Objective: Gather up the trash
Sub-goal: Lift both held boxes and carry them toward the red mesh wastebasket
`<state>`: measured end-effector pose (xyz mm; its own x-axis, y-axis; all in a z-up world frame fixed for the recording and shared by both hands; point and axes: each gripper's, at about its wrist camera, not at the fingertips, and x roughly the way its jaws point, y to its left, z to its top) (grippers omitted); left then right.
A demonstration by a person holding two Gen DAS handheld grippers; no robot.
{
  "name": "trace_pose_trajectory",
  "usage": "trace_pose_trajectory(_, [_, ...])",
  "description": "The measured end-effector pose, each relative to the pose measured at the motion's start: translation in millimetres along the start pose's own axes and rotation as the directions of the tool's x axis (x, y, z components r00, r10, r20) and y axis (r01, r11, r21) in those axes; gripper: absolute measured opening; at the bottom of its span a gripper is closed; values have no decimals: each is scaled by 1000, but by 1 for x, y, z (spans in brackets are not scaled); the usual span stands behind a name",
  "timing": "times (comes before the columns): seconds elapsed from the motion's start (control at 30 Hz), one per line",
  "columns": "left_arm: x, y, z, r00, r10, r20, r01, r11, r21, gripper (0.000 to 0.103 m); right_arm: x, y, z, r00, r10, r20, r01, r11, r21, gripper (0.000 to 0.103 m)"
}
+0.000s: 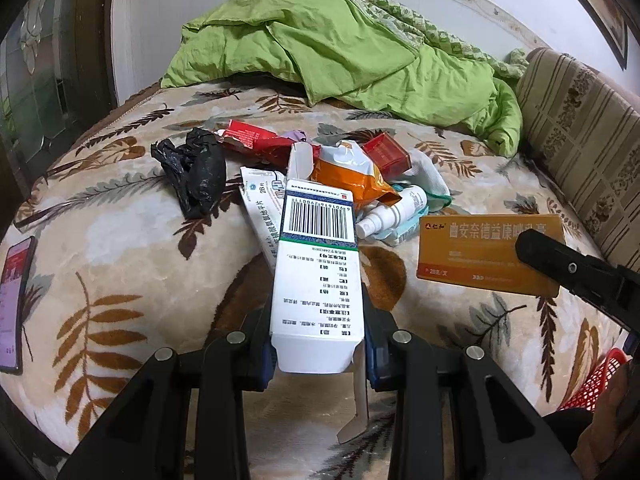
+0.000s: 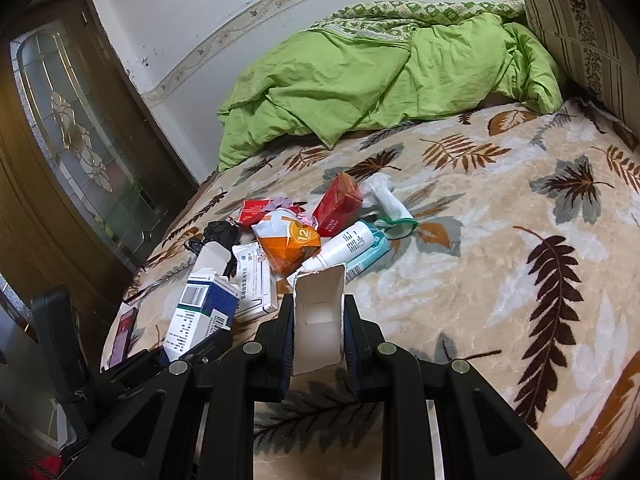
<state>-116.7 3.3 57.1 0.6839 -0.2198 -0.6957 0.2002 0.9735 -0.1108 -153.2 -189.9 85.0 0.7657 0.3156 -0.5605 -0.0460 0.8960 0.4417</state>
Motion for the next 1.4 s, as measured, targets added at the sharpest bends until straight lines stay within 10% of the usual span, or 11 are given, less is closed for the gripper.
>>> trace_pose_trajectory(1.4, [-86,-40,8,986,-145,79,136,985,110,32,-107,21,4,990,16,139,-20,999,33,23])
